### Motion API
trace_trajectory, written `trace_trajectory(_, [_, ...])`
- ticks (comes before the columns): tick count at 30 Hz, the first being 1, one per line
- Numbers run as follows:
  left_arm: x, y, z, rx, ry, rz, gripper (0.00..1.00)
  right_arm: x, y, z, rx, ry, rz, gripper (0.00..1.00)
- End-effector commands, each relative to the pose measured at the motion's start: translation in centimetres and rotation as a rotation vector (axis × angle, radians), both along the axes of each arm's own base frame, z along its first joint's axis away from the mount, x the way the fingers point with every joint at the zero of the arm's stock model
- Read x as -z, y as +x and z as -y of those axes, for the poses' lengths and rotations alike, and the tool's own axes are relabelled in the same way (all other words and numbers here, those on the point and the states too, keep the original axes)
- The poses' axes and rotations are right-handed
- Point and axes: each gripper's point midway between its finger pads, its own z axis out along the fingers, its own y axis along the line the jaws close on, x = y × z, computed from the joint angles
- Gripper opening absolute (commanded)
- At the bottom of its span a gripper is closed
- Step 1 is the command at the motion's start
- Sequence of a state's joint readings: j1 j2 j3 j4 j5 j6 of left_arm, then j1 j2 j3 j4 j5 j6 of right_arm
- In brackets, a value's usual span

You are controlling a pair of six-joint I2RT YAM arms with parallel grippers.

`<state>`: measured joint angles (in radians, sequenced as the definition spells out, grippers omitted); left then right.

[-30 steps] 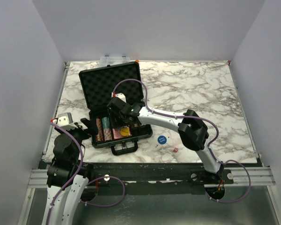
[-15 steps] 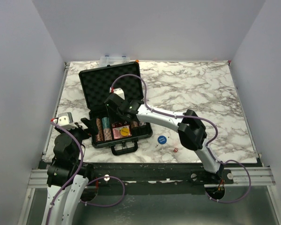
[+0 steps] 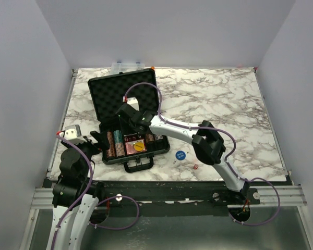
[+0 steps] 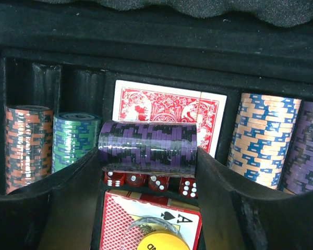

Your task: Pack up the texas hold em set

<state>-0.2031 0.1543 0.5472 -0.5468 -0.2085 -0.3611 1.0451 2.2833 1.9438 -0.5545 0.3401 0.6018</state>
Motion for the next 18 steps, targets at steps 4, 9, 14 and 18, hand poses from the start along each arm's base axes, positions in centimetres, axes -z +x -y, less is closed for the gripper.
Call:
trace_trajectory(4, [0.0, 0.1, 0.4, 0.023, 0.004, 0.005, 0.99, 0.1, 0.7, -1.6, 0.001, 0.066, 0.001, 0.40])
trace_trajectory(9, [0.1, 0.2, 0.5, 0.026, 0.003, 0.000, 0.99, -0.1, 0.2, -2.7, -0.039, 0.115, -0.022, 0.39])
trace_trajectory(14, [0.1, 0.2, 0.5, 0.025, 0.004, 0.000, 0.99, -0.2, -0.3, -2.2, -0.005, 0.101, -0.059, 0.38])
trace_trajectory(18, [0.1, 0.2, 0.4, 0.024, 0.004, -0.001, 0.99, 0.0, -0.9, -0.5, 0.040, 0.089, -0.070, 0.37])
